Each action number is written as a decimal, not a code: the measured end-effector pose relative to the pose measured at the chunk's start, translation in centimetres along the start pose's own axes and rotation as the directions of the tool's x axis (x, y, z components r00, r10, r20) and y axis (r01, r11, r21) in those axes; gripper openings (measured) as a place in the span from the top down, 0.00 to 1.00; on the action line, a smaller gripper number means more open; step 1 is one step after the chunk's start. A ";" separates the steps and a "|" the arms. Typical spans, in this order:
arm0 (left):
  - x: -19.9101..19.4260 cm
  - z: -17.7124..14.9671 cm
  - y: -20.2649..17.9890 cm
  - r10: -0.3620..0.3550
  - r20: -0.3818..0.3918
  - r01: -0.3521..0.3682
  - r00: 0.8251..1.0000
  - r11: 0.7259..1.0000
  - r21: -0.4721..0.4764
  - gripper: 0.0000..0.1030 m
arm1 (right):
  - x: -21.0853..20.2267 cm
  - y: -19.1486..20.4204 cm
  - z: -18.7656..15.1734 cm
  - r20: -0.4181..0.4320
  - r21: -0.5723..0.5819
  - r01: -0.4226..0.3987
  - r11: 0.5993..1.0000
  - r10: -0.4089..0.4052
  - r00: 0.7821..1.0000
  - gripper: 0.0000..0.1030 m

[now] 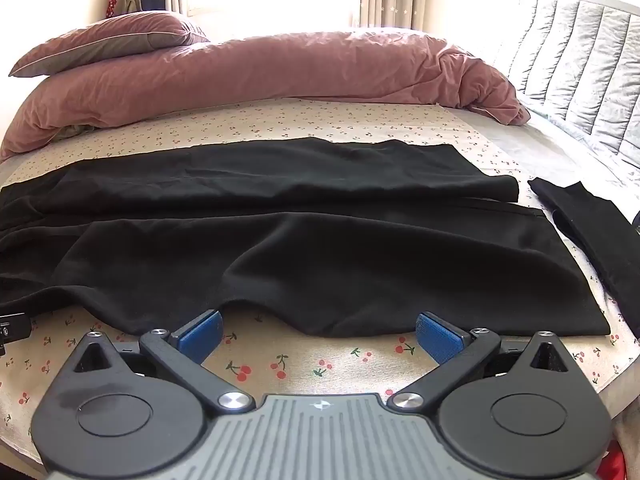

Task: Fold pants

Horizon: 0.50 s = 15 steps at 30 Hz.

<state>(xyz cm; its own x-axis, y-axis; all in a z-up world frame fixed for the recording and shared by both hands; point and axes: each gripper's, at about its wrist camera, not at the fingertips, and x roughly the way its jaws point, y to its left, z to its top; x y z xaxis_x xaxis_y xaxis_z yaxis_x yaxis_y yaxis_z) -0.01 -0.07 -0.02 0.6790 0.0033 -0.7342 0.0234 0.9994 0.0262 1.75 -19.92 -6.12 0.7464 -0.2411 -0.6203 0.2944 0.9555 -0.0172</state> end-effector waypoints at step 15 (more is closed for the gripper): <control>0.2 0.2 -0.3 0.002 -0.002 -0.002 1.000 1.000 0.002 0.00 | 0.9 0.0 -0.1 -0.011 -0.011 0.028 1.000 -0.028 1.000 0.00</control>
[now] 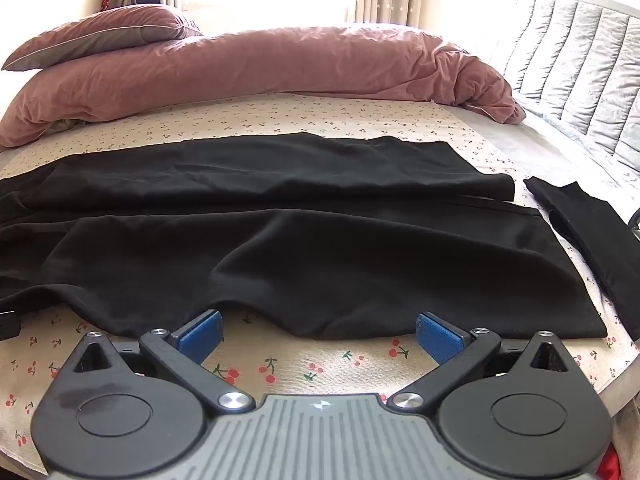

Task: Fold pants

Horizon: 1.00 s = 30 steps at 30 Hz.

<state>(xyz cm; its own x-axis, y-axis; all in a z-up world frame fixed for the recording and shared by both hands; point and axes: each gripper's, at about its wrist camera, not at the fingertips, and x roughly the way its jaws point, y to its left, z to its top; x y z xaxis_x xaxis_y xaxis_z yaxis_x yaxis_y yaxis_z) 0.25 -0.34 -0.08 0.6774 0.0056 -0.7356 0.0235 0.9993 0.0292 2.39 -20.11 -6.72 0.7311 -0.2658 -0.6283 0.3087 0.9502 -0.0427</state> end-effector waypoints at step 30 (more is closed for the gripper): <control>0.0 -0.2 0.1 -0.015 0.001 0.015 1.000 1.000 0.000 0.00 | -0.1 0.4 0.2 -0.005 -0.021 -0.001 1.000 0.001 1.000 0.00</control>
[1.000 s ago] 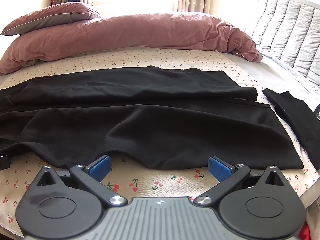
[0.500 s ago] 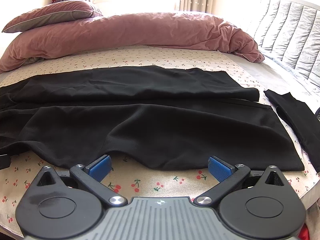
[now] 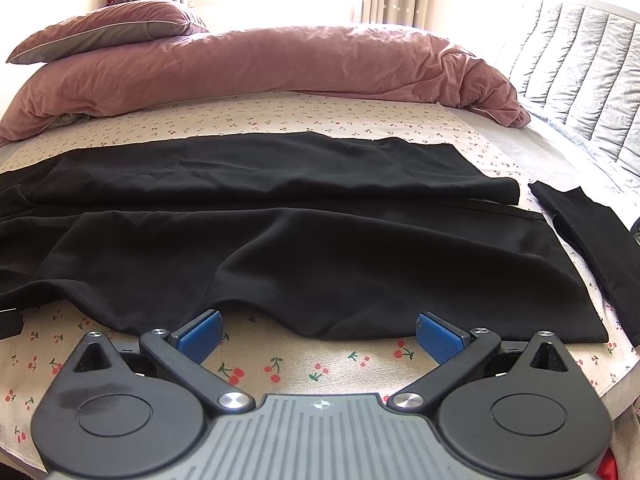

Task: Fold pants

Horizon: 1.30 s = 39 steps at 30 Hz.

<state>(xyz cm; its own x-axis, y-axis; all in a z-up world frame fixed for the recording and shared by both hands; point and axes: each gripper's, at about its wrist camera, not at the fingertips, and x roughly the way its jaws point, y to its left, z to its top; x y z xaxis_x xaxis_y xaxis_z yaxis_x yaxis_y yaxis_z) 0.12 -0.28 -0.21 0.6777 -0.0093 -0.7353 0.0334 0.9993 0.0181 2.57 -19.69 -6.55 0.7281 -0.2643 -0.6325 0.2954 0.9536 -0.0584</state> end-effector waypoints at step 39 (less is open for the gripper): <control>-0.2 0.0 0.3 0.008 0.007 -0.008 1.000 1.000 -0.009 0.00 | -0.1 0.4 0.1 -0.005 -0.013 0.002 1.000 -0.003 1.000 0.00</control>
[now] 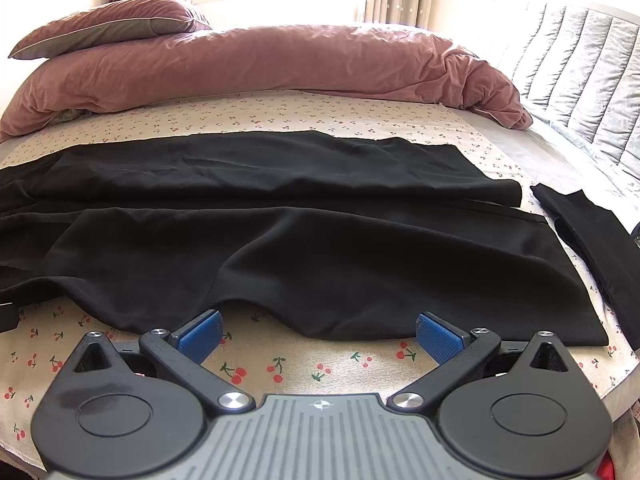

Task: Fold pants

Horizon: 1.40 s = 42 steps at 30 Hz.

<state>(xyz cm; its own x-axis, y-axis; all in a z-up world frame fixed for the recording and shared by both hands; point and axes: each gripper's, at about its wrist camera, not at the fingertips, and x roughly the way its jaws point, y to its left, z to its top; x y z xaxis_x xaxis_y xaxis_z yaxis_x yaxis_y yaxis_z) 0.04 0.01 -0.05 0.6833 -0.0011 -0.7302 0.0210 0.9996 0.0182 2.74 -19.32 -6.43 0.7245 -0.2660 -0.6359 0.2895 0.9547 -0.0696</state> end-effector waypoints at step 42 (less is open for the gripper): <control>0.0 1.1 6.2 0.070 0.103 -0.063 0.992 0.996 -0.064 0.00 | -0.5 -2.0 0.4 0.107 -0.077 0.021 0.997 -0.013 0.994 0.00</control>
<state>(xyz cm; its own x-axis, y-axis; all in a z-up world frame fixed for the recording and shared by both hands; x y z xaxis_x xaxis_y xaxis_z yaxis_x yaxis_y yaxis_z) 0.95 6.13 0.79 0.7547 0.0658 -0.6528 -0.0691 0.9974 0.0207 2.04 -21.15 -5.66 0.7832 -0.2910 -0.5495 0.2556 0.9563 -0.1421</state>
